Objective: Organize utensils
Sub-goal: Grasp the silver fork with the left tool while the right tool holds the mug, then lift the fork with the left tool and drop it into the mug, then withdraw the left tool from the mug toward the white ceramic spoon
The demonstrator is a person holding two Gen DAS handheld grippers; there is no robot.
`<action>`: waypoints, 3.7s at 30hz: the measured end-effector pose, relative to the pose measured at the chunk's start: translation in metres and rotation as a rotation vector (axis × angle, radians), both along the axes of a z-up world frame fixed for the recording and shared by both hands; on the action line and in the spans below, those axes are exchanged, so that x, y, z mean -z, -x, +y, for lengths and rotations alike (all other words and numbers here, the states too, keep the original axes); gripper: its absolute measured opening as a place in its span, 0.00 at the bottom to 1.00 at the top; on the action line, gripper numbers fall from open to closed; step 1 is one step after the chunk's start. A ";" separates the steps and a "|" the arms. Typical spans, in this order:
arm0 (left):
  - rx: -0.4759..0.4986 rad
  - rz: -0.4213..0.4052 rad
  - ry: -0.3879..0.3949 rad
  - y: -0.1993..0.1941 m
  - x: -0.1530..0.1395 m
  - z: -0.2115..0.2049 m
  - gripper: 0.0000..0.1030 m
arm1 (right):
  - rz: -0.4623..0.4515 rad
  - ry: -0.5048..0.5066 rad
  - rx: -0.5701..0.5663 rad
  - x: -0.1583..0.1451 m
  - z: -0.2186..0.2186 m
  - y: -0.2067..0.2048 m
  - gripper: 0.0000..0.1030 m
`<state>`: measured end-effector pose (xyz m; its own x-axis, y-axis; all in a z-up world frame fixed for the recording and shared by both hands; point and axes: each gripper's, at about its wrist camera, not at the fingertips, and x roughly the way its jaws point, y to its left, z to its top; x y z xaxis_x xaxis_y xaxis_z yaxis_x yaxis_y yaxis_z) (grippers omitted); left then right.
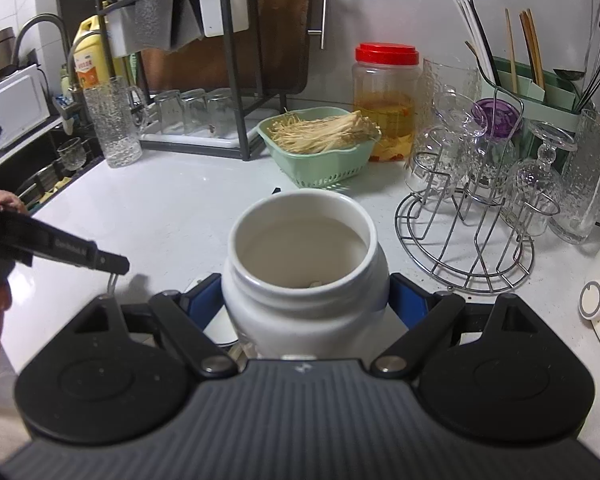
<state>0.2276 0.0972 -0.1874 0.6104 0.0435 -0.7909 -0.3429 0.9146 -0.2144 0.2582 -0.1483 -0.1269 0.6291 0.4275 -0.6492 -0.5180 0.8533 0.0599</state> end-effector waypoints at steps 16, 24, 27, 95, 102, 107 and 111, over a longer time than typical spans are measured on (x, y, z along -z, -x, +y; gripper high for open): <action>-0.015 -0.136 -0.011 0.021 -0.070 -0.001 0.01 | 0.065 0.042 -0.022 -0.006 0.008 -0.002 0.87; 0.021 -0.124 -0.032 0.004 -0.113 -0.011 0.01 | 0.123 0.076 -0.004 -0.010 0.014 -0.008 0.87; 0.021 -0.141 -0.032 -0.006 -0.124 -0.014 0.01 | 0.135 0.085 -0.007 -0.010 0.015 -0.010 0.87; 0.626 0.193 -0.004 -0.089 -0.143 -0.167 0.08 | 0.052 0.017 -0.012 -0.005 0.004 0.002 0.87; 0.566 0.129 -0.009 -0.073 -0.157 -0.153 0.22 | 0.043 0.010 -0.002 -0.005 0.003 0.004 0.87; 0.506 0.053 -0.027 -0.048 -0.176 -0.141 0.22 | 0.037 0.006 0.010 -0.004 0.003 0.006 0.87; 0.458 -0.011 -0.054 -0.023 -0.186 -0.131 0.23 | 0.018 0.008 0.008 -0.003 0.004 0.008 0.87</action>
